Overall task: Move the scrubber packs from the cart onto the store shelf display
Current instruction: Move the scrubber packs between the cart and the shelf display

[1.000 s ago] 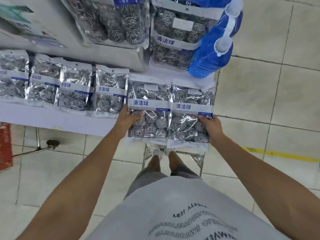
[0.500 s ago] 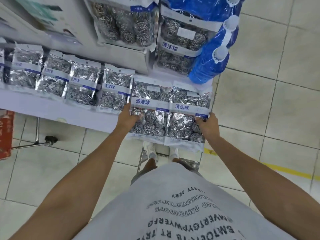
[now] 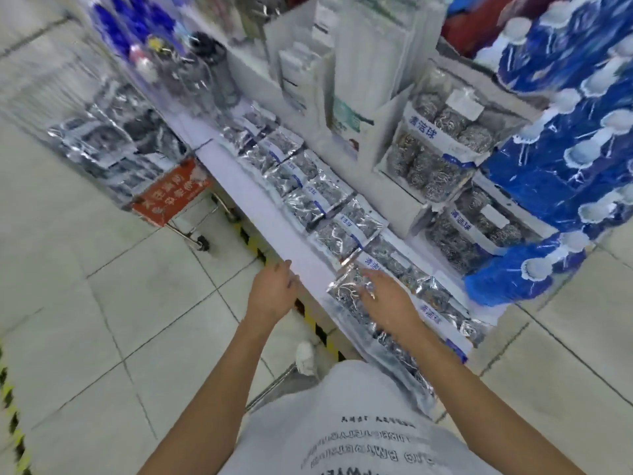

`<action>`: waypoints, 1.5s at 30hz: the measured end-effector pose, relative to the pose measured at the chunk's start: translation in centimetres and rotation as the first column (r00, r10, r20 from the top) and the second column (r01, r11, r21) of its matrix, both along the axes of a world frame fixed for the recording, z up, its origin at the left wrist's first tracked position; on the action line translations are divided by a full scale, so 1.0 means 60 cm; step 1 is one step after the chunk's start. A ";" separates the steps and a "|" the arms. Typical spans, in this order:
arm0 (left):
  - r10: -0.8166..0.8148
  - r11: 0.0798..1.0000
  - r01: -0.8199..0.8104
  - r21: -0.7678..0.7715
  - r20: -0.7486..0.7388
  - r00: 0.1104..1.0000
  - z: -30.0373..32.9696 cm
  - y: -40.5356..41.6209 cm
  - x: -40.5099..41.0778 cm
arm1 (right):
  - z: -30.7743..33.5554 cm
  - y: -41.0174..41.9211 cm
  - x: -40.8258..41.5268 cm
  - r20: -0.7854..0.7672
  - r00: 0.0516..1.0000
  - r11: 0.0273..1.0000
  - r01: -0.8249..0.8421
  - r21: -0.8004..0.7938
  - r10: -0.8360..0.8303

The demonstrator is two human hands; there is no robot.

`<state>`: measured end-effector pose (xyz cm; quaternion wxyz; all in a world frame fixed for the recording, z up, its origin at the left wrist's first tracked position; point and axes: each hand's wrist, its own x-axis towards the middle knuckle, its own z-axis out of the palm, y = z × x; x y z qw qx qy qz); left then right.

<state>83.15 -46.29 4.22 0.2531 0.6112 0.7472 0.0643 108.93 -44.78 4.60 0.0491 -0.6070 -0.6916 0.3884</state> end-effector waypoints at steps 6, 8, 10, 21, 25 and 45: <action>0.312 0.939 -0.314 0.141 0.035 0.949 0.047 -0.087 -0.124 | 0.043 0.039 -0.156 -0.030 0.968 0.961 -0.244 0.126 0.250; 0.395 0.905 -0.398 0.147 0.054 0.917 0.049 -0.108 -0.169 | 0.048 0.046 -0.209 -0.047 0.953 0.945 -0.289 0.152 0.299; 0.457 0.875 -0.462 0.144 0.067 0.887 0.045 -0.126 -0.216 | 0.054 0.054 -0.266 -0.045 0.942 0.932 -0.321 0.171 0.333; 0.643 0.739 -0.662 0.121 0.167 0.748 0.026 -0.154 -0.441 | 0.060 0.122 -0.543 0.010 0.887 0.866 -0.453 0.210 0.462; 0.667 0.716 -0.691 0.099 0.197 0.719 0.018 -0.117 -0.515 | 0.051 0.164 -0.616 0.037 0.878 0.858 -0.476 0.195 0.478; 0.724 0.667 -0.744 0.038 0.200 0.660 0.013 0.292 -0.985 | 0.032 0.596 -1.130 0.010 0.856 0.853 -0.515 0.083 0.516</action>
